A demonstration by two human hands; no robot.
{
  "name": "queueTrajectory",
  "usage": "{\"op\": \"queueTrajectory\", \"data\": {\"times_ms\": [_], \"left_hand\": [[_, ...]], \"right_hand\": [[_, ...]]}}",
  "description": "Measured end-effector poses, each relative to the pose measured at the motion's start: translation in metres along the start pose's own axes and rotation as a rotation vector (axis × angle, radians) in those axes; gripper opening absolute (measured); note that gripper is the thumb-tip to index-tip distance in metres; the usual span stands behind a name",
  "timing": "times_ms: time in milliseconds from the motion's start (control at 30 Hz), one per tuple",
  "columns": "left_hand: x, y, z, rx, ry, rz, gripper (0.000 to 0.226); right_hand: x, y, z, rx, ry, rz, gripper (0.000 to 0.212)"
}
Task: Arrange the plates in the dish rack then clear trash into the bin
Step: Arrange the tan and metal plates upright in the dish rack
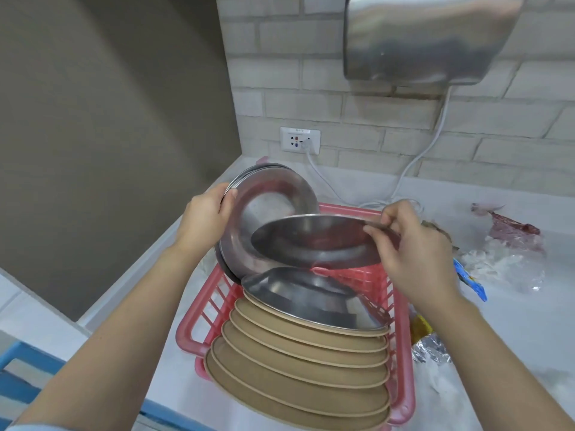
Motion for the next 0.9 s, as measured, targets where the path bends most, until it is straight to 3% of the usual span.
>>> {"op": "queueTrajectory", "data": {"times_ms": [333, 567, 900], "left_hand": [[0.002, -0.002, 0.001, -0.022, -0.015, -0.005, 0.035], [0.002, -0.002, 0.001, -0.018, -0.026, 0.001, 0.035], [0.001, -0.001, 0.000, -0.042, -0.052, 0.007, 0.033]], "right_hand": [[-0.035, 0.006, 0.014, -0.048, -0.198, -0.066, 0.030], [-0.042, -0.001, 0.001, -0.119, -0.607, -0.149, 0.047], [-0.041, -0.002, 0.001, 0.001, -0.934, -0.030, 0.052]]}}
Point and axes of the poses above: each hand's wrist, its own x-axis towards the middle knuckle, its own z-axis out of the palm, y = z × x, the point moved 4 cm from there along x, towards the middle knuckle, and after that the axes turned 7 degrees about z, right-handed, at the moved point
